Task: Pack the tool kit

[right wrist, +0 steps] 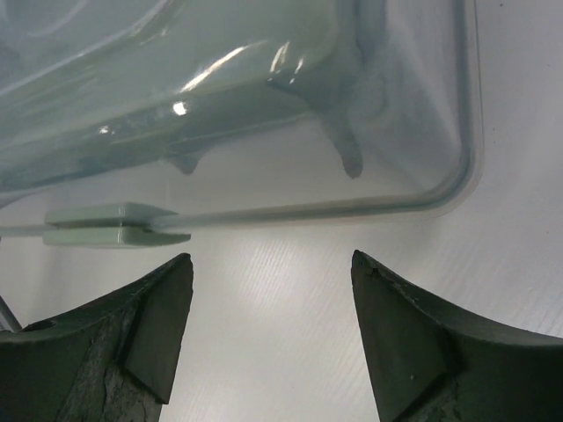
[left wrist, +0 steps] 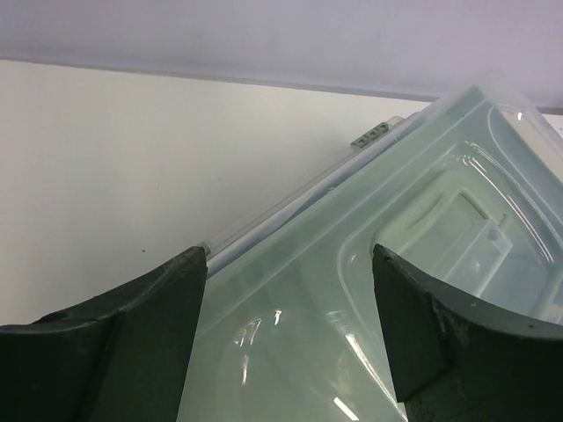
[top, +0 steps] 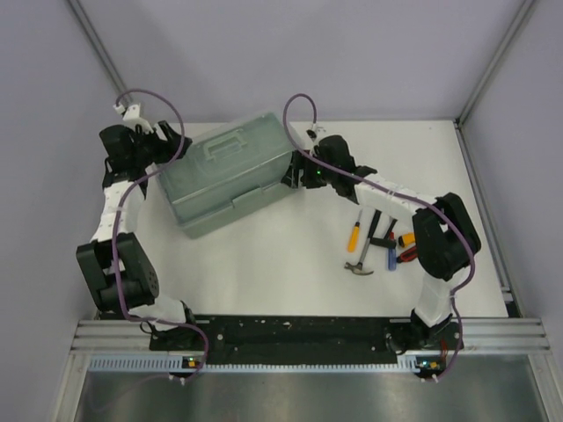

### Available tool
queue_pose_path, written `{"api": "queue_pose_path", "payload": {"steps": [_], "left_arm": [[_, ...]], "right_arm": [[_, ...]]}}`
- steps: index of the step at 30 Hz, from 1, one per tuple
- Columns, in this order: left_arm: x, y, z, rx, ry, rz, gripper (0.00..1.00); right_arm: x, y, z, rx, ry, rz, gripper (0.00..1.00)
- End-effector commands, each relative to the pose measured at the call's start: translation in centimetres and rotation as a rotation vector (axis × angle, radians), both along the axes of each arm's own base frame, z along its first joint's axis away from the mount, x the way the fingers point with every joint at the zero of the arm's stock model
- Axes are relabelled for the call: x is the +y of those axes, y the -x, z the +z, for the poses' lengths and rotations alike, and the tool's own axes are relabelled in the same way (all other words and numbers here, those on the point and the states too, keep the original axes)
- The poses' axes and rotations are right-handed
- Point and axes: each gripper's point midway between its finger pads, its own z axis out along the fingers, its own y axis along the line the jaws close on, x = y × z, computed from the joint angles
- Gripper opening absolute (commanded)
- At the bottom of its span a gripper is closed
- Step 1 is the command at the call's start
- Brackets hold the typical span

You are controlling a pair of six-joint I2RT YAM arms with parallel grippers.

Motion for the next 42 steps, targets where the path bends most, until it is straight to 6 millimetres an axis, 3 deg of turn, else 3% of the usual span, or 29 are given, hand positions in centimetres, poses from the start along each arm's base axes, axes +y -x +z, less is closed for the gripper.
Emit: {"api": "queue_pose_path", "payload": {"steps": [1,5,14,22,25,31,34,36,39,42], "left_arm": [[-2.4,4.1,-5.9,0.266,0.193,0.063,0.79],[-3.1,5.5,-6.9,0.351,0.308,0.128,0.77],[-7.9,9.5,-8.6,0.462,0.411,0.066,0.75],[-8.5,12.0,-9.5,0.499,0.379,0.064,0.75],[-7.0,10.7,-7.3,0.453,0.308,0.112,0.75],[-3.9,6.4,1.1,0.239,0.150,0.184,0.79],[-1.0,4.8,3.4,0.163,0.044,0.283,0.84],[0.7,3.9,4.2,0.136,-0.030,0.332,0.87],[2.5,2.4,3.5,0.143,-0.120,0.351,0.91],[2.0,0.7,1.9,0.177,-0.188,0.243,0.92]], "right_arm": [[0.7,-2.5,3.2,-0.045,-0.114,-0.024,0.72],[0.5,-3.1,3.4,-0.040,-0.128,-0.031,0.72],[-0.5,-4.9,4.0,-0.055,-0.133,-0.063,0.73],[-1.1,-7.3,4.6,-0.058,-0.160,-0.092,0.73],[-1.1,-7.2,5.3,-0.059,-0.175,-0.078,0.73],[-2.0,-5.3,6.0,-0.063,-0.160,-0.065,0.73],[-2.6,-3.9,5.8,-0.054,-0.149,-0.058,0.73],[-3.0,-2.9,5.5,-0.044,-0.143,-0.052,0.73],[-3.4,-1.5,5.0,-0.049,-0.128,-0.046,0.73],[-3.5,-0.2,4.7,-0.044,-0.126,-0.031,0.74]]}}
